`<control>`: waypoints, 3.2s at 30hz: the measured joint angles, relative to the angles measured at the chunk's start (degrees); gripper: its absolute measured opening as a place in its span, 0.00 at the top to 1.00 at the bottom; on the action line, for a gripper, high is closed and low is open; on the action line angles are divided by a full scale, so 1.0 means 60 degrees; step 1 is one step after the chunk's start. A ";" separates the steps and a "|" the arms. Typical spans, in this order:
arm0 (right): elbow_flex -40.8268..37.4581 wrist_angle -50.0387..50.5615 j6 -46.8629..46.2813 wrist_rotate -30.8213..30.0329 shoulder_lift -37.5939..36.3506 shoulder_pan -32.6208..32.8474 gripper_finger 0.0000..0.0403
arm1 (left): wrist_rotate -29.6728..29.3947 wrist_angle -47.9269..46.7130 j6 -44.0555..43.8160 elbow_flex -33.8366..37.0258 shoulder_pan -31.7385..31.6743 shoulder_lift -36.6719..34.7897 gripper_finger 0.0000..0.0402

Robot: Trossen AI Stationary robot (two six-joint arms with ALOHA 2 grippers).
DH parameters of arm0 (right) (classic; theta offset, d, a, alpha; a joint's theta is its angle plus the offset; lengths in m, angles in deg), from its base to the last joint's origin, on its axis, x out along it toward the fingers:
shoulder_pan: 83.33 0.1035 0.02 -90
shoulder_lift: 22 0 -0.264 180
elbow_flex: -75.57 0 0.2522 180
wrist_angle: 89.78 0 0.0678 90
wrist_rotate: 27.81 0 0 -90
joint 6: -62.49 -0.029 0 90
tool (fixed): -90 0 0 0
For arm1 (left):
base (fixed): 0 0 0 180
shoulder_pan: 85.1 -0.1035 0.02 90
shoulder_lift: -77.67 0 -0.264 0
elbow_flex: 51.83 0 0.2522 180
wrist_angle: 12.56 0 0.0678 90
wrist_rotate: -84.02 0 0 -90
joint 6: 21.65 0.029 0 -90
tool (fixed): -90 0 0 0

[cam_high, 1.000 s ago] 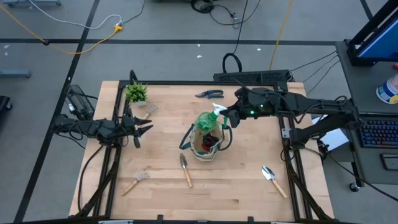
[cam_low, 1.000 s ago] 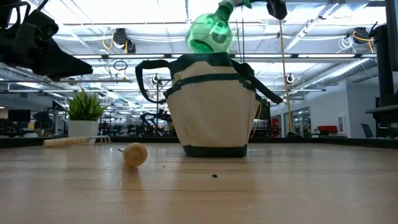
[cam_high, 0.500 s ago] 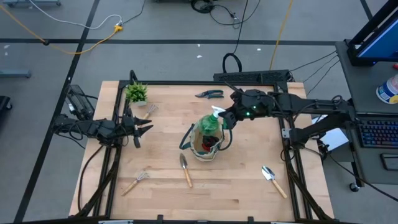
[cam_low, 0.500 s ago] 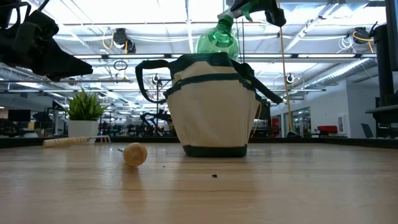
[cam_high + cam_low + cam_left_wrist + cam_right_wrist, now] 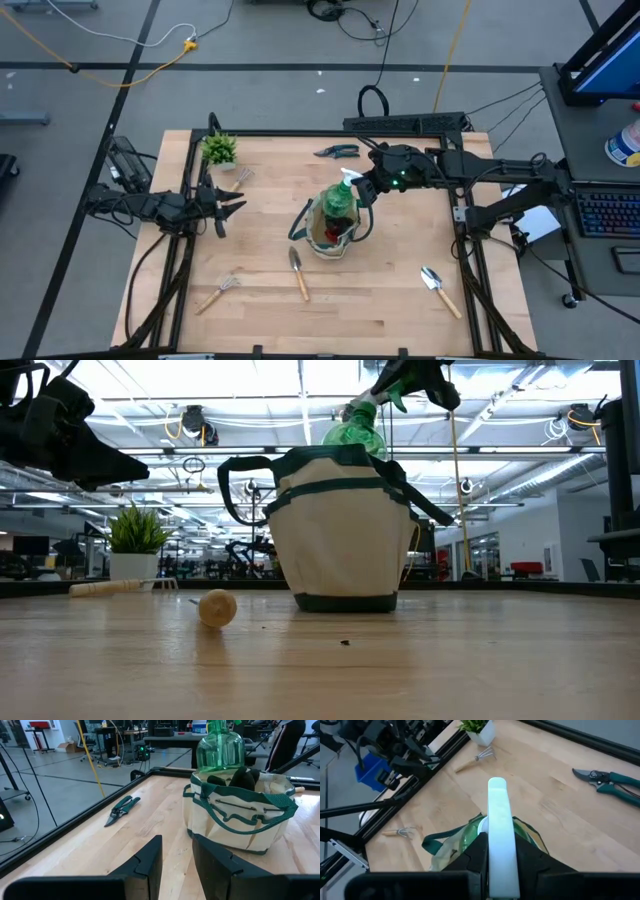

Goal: Pick & Place Garden tools in Gardening bag
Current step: Put the green spray bottle into the gardening bag

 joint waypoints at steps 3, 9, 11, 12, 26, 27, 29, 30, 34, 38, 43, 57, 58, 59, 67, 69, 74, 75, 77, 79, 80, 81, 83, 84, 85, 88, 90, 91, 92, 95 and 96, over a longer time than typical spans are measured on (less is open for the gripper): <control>0.0000 0.0028 0.0073 -0.0003 0.0036 0.0000 0.89 | 0.0000 -0.0003 0.0007 0.0001 0.0000 -0.0002 0.72; -0.0005 0.0140 0.0228 -0.0044 0.0031 0.0000 0.89 | -0.0004 -0.0005 0.0051 0.0001 0.0001 -0.0001 0.72; -0.0004 0.0233 0.0270 -0.0044 0.0049 0.0000 0.89 | -0.0004 -0.0006 0.0055 0.0001 0.0001 0.0000 0.72; -0.0004 0.0223 0.0280 -0.0044 0.0126 0.0000 0.89 | -0.0004 -0.0003 0.0055 0.0003 0.0003 -0.0002 0.72; -0.0004 0.0300 0.1998 0.0218 0.0976 0.0310 0.89 | -0.0011 -0.0004 0.0044 0.0000 0.0000 0.0000 0.72; -0.0004 0.0327 0.2178 0.0223 0.0975 0.0343 0.89 | -0.0011 0.0000 0.0044 0.0003 0.0001 -0.0002 0.72; -0.0004 0.0401 0.2517 0.0224 0.0962 0.0407 0.89 | -0.0011 -0.0003 0.0043 0.0002 0.0001 0.0000 0.72; -0.0004 0.0428 0.2663 0.0225 0.0963 0.0438 0.89 | -0.0011 -0.0003 0.0043 0.0002 0.0002 0.0002 0.72; -0.0004 0.0433 0.3132 0.0240 0.0969 0.0510 0.89 | -0.0013 -0.0003 0.0040 0.0003 0.0000 -0.0002 0.72; -0.0004 0.0433 0.3626 0.0314 0.0969 0.0514 0.89 | -0.0015 -0.0004 0.0151 0.0003 0.0000 0.0000 0.72; -0.0004 0.0430 0.4271 0.0532 0.0992 0.0514 0.89 | -0.0015 -0.0004 0.0337 0.0002 0.0001 0.0000 0.72; 0.0015 0.0426 0.5378 0.1006 0.1826 0.0510 0.89 | -0.0018 -0.0003 0.0302 0.0003 0.0000 0.0002 0.72; 0.0015 0.0433 0.5451 0.1004 0.1876 0.0510 0.89 | -0.0018 -0.0003 0.0302 0.0000 0.0003 0.0002 0.72; 0.0015 0.0473 0.5527 0.0992 0.1899 0.0510 0.89 | -0.0018 0.0001 0.0310 0.0003 0.0000 0.0002 0.72; 0.0012 0.0643 0.5833 0.0959 0.2112 0.0510 0.89 | -0.0018 -0.0006 0.0313 0.0000 0.0003 0.0002 0.72; 0.0013 0.0706 0.5922 0.0966 0.2254 0.0510 0.89 | -0.0022 -0.0003 0.0313 0.0000 0.0003 0.0002 0.72; 0.0004 0.0777 0.6071 0.0762 0.2373 0.0510 0.88 | -0.0018 -0.0004 0.0324 0.0000 0.0002 0.0002 0.72; 0.0004 0.0785 0.6112 0.0640 0.2368 0.0515 0.88 | -0.0022 -0.0003 0.0321 0.0000 0.0003 0.0002 0.72; 0.0004 0.0794 0.6247 0.0499 0.2386 0.0517 0.87 | -0.0022 -0.0010 0.0321 0.0003 0.0000 0.0002 0.72; 0.0004 0.0848 0.6346 0.0490 0.2386 0.0514 0.84 | -0.0022 -0.0007 0.0321 0.0000 0.0003 0.0002 0.72; 0.0004 0.0879 0.6385 0.0460 0.2386 0.0514 0.83 | -0.0019 -0.0003 0.0321 0.0001 0.0001 0.0002 0.72; 0.0002 0.0943 0.6446 0.0438 0.2386 0.0514 0.81 | -0.0020 -0.0009 0.0321 0.0000 0.0003 0.0002 0.72; -0.0019 0.1138 0.6597 0.0432 0.2392 0.0513 0.78 | -0.0022 -0.0006 0.0321 0.0003 0.0003 0.0002 0.72; -0.0032 0.1223 0.6610 0.0451 0.2406 0.0510 0.77 | -0.0019 -0.0007 0.0321 0.0000 0.0000 0.0002 0.72; -0.0036 0.1254 0.6612 0.0468 0.2423 0.0511 0.75 | -0.0018 -0.0007 0.0317 0.0003 0.0000 0.0002 0.72; -0.0036 0.1315 0.6686 0.0499 0.2417 0.0521 0.70 | -0.0018 -0.0007 0.0319 0.0003 0.0000 0.0002 0.72; -0.0036 0.1279 0.6768 0.0490 0.2404 0.0521 0.67 | -0.0020 -0.0003 0.0317 0.0002 0.0003 0.0002 0.72; -0.0036 0.1274 0.6779 0.0486 0.2406 0.0536 0.65 | -0.0018 -0.0007 0.0316 0.0000 0.0000 0.0002 0.72; -0.0036 0.1284 0.6776 0.0476 0.2408 0.0550 0.63 | -0.0018 -0.0007 0.0317 0.0003 0.0000 0.0002 0.72; -0.0033 0.1245 0.6779 0.0466 0.2404 0.0569 0.58 | -0.0021 -0.0007 0.0313 0.0002 0.0002 0.0002 0.72; -0.0033 0.1243 0.6777 0.0459 0.2404 0.0572 0.56 | -0.0018 -0.0007 0.0313 0.0002 0.0001 0.0002 0.72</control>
